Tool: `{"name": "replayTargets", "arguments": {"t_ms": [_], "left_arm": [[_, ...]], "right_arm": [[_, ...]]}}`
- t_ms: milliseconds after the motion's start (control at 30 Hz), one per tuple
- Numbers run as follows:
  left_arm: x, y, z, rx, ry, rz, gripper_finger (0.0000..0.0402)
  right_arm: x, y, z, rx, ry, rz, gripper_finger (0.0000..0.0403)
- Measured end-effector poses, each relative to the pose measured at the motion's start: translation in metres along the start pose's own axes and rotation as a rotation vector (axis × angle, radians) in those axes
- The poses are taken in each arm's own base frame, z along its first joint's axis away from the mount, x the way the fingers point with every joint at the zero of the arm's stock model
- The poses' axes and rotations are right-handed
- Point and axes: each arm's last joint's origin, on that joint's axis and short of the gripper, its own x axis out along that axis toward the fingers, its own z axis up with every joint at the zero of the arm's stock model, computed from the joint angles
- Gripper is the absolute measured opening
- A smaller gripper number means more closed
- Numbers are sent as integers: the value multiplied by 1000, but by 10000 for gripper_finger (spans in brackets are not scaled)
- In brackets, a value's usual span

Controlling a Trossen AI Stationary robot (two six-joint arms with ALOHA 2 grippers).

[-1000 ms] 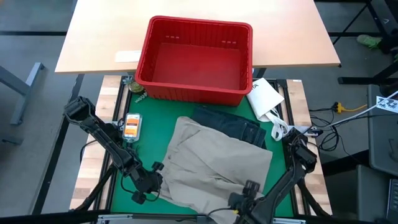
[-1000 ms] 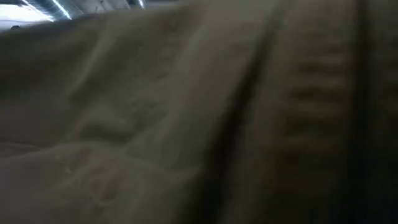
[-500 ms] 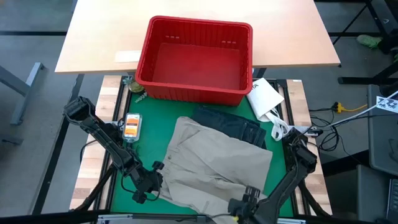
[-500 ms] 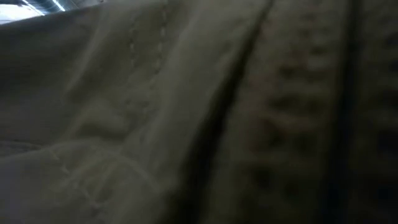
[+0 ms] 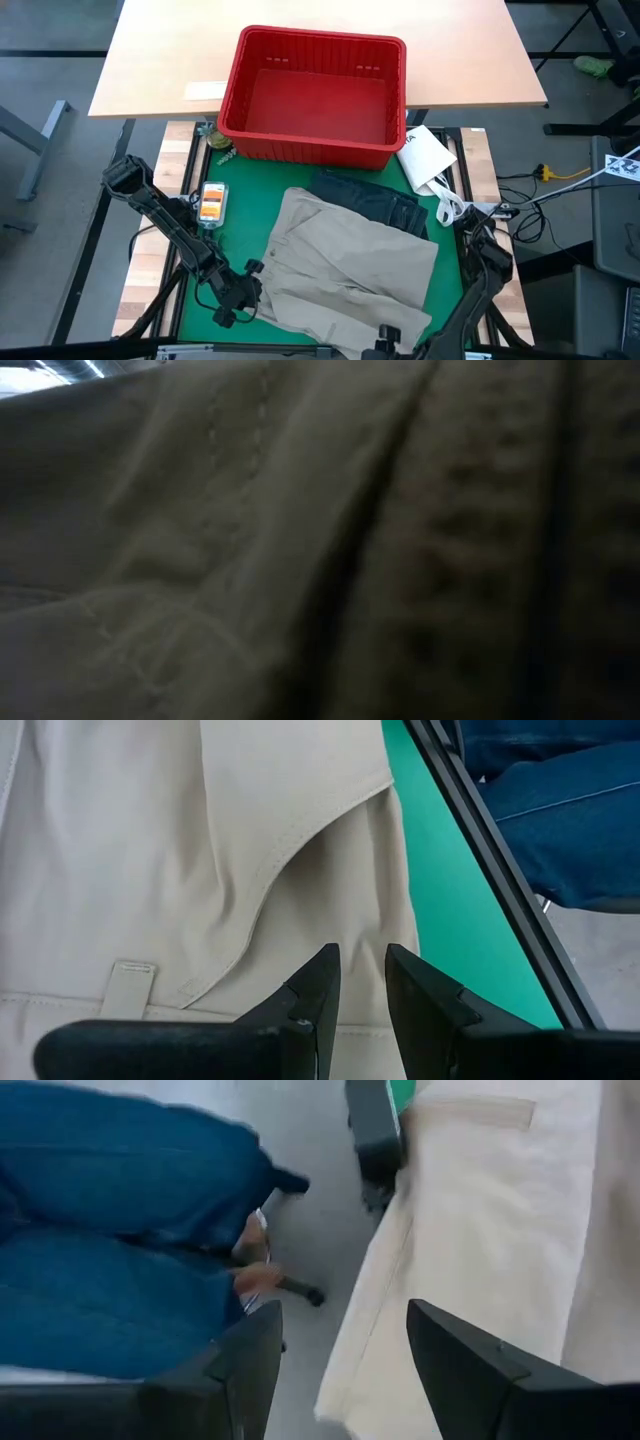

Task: Fold Laundry from Bin
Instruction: Fold the gray shorts

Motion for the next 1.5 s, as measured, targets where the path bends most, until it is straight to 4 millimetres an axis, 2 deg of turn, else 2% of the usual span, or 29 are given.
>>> {"name": "replayTargets", "arguments": {"t_ms": [400, 800, 1067, 1500], "left_arm": [[0, -1, 1, 0, -10, 0, 80], [0, -1, 1, -1, -10, 0, 80], [0, -1, 1, -2, -10, 0, 80], [0, -1, 1, -1, -12, -2, 80]], "right_arm": [[59, 1, -22, -26, 123, -58, 216], [95, -3, -33, -47, 132, -120, 216], [115, -12, -29, -51, 125, -163, 216], [122, -27, -9, -10, 132, -205, 216]]}}
